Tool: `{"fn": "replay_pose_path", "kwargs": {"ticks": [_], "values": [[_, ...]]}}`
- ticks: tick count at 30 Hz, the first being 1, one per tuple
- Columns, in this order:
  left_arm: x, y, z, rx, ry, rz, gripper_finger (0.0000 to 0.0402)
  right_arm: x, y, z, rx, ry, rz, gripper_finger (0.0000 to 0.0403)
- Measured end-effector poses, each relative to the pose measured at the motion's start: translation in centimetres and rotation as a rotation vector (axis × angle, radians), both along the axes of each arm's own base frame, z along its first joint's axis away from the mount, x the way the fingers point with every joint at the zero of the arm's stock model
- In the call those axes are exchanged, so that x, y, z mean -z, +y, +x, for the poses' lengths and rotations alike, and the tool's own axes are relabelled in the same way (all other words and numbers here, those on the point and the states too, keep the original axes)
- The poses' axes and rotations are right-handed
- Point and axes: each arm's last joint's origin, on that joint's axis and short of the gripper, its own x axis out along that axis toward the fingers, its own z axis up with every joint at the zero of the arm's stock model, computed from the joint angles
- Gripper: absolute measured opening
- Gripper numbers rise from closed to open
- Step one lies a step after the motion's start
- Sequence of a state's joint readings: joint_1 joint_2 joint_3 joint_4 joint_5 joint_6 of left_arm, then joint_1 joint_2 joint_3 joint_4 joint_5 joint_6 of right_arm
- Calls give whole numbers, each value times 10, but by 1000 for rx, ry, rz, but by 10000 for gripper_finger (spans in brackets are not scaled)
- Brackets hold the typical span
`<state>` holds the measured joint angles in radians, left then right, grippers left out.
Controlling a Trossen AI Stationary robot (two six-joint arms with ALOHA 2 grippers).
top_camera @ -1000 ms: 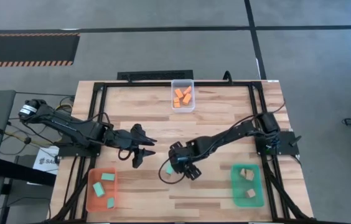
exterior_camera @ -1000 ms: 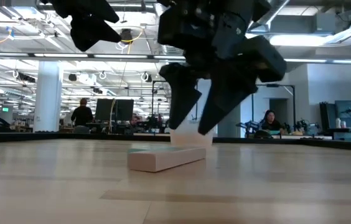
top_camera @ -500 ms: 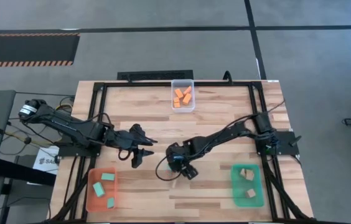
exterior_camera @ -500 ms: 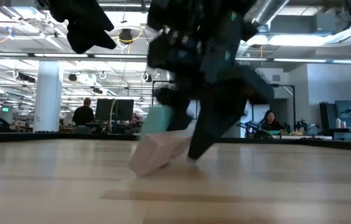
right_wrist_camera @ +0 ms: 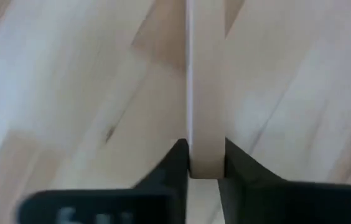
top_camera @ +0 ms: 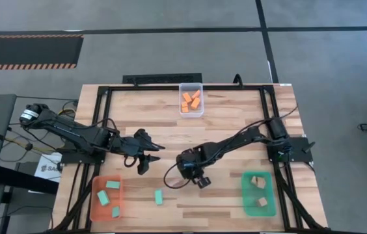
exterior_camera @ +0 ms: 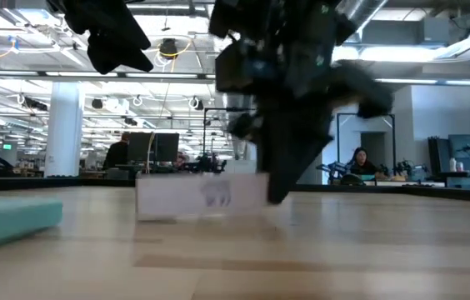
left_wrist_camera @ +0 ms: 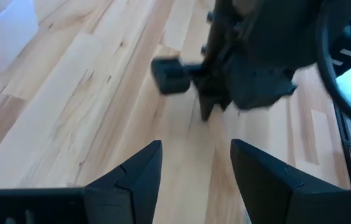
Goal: Sort & place blocks by color
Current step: Put the light brown block into the transparent blue bin
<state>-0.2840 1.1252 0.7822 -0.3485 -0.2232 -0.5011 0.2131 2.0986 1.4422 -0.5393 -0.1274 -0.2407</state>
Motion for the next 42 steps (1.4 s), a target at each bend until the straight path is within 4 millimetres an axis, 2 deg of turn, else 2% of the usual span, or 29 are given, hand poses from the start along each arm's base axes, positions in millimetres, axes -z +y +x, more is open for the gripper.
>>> {"fn": "replay_pose_path", "kwargs": {"ticks": [2,5,8,13,17,21,26,29,34,42], "values": [[0,0,0,-1,0,1,178,-10,-1,-5,5,16,20,43],[0,0,0,-1,2,1,178,-33,-7,-13,41,42,120,41],[1,0,-1,-7,8,-4,178,-61,-14,-30,112,128,205,45],[0,0,0,-14,6,-14,178,-112,0,-83,148,316,273,52],[0,1,0,-20,-3,9,178,-137,17,-126,176,417,247,50],[-1,2,1,-29,-10,20,178,-137,36,-167,263,490,250,50],[-1,2,1,-34,-16,20,178,-122,54,-228,344,623,188,51],[-1,3,1,-50,-19,20,178,-114,61,-254,357,690,150,51],[-1,7,2,-84,-21,2,178,-111,67,-274,346,748,108,51],[-6,13,7,-113,-75,-21,178,-111,70,-278,309,720,91,51]]}}
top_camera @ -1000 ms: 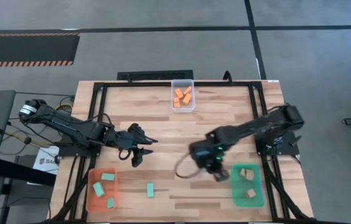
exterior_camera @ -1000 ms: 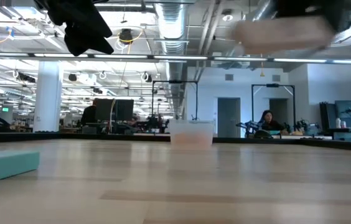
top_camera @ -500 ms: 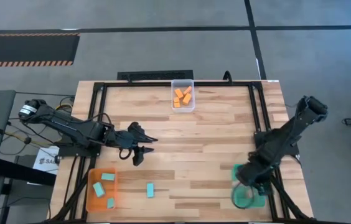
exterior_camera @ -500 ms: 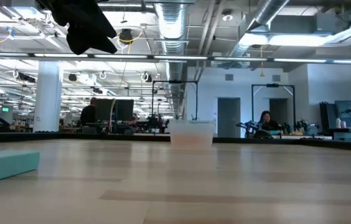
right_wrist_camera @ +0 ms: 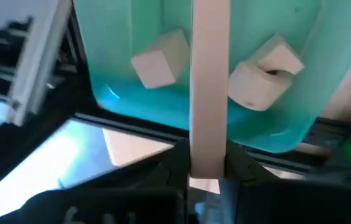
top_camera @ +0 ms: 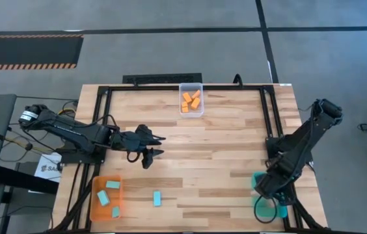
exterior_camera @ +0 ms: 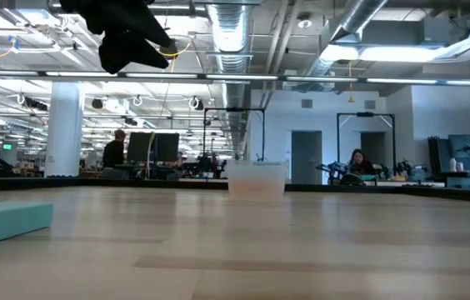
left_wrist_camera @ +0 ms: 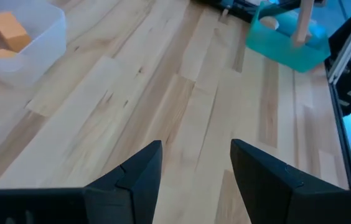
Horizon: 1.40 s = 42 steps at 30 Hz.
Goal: Sort & place blocks by color
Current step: Put the light brown block into the transparent blue bin
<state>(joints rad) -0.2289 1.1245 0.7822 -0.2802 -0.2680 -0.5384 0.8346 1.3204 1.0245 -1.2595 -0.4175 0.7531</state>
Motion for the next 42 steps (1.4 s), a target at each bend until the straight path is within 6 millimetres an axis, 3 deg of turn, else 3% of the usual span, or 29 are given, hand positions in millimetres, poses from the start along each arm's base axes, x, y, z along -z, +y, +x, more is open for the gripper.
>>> {"fn": "replay_pose_path", "kwargs": {"ticks": [9,14,22,29,37,42], "values": [[-1,0,1,-3,-9,-12,178,-17,2,-9,-229,-4,63,52],[-1,0,1,-3,-9,-12,178,-16,6,-13,-463,-33,132,52],[-1,1,1,-7,-9,-9,178,22,20,8,-901,-75,16,52],[-1,1,1,-6,-9,-7,178,54,22,22,-1178,48,-197,52],[-1,1,1,-1,-7,1,178,60,25,31,-1146,-12,-143,72],[0,1,0,2,-1,9,178,41,26,38,-962,-130,-6,115]]}}
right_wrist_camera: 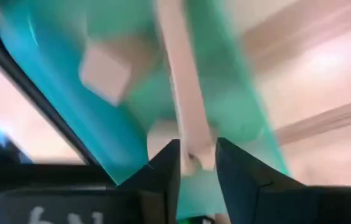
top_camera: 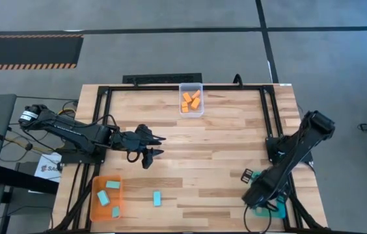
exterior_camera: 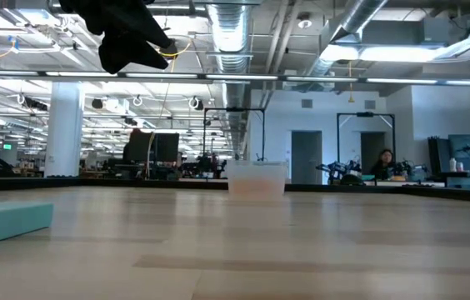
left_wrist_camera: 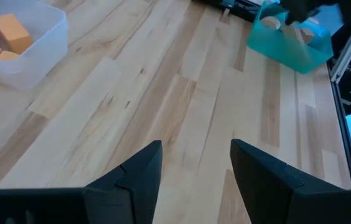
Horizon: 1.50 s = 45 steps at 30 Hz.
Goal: Sort & place blocks by color
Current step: Put the light brown block into the transparent blue bin, then put the sky blue block into the transparent orange bin
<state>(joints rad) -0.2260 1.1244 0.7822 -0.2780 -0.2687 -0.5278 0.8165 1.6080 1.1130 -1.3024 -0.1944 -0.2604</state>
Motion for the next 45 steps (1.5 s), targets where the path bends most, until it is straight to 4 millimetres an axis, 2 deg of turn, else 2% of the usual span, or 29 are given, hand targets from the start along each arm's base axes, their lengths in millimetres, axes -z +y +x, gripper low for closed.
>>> {"fn": "replay_pose_path", "kwargs": {"ticks": [6,13,18,21,26,30,33,40,45], "values": [[0,0,0,7,2,13,178,-27,-3,1,111,-105,76,163],[0,1,0,6,3,14,178,-42,-1,0,215,-125,98,233],[3,-4,-2,126,56,-80,178,-62,4,8,332,-172,145,259],[10,-18,-4,287,124,-178,178,-72,3,14,437,-232,135,259],[30,-63,-4,557,232,-231,178,-75,-1,20,588,-330,62,254],[46,-100,0,876,235,-22,178,-74,-2,22,604,-398,18,251],[51,-121,11,1045,212,169,178,-74,-3,23,615,-429,3,249],[64,-144,43,1216,337,341,178,-74,-5,26,679,-429,1,248],[74,-152,57,1362,358,471,178,-74,-4,26,679,-428,12,249]]}}
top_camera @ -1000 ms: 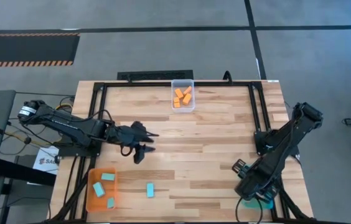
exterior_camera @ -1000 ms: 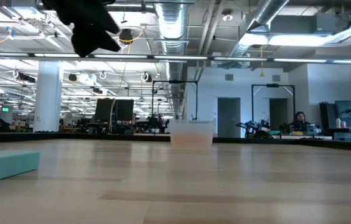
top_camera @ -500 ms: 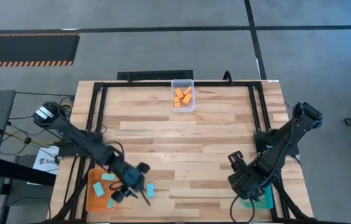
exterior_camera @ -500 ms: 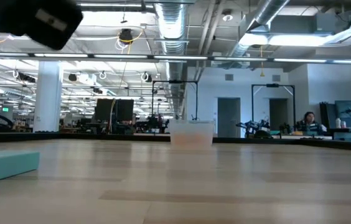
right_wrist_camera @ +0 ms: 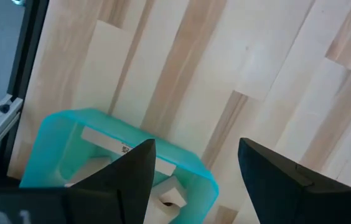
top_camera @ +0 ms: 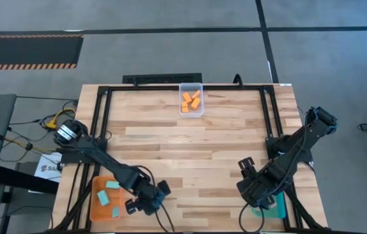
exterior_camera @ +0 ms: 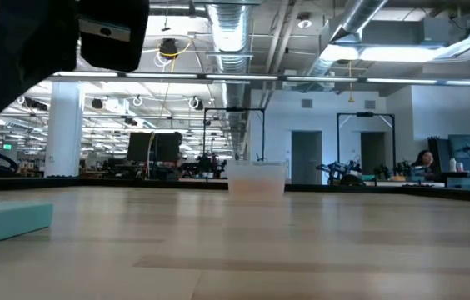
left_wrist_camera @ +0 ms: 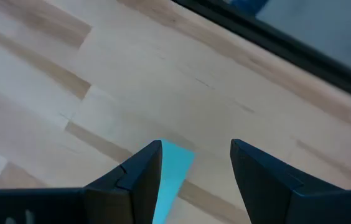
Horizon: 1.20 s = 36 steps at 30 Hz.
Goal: Sort & place blocks by color
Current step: Put the sky blue block into the transparent orange bin
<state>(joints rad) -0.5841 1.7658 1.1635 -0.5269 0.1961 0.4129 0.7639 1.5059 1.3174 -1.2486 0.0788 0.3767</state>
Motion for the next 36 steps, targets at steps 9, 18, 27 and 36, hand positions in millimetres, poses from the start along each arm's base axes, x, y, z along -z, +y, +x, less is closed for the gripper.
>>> {"fn": "replay_pose_path", "kwargs": {"ticks": [9,18,27,36], "values": [[7,15,3,103,-27,97,178,0,1,1,1,-4,10,249],[23,27,6,195,-48,133,178,0,0,4,29,-16,24,249],[33,28,11,270,-62,134,178,0,-7,11,73,-24,33,249],[41,34,18,313,-64,116,178,-1,-9,17,92,-43,54,249]]}}
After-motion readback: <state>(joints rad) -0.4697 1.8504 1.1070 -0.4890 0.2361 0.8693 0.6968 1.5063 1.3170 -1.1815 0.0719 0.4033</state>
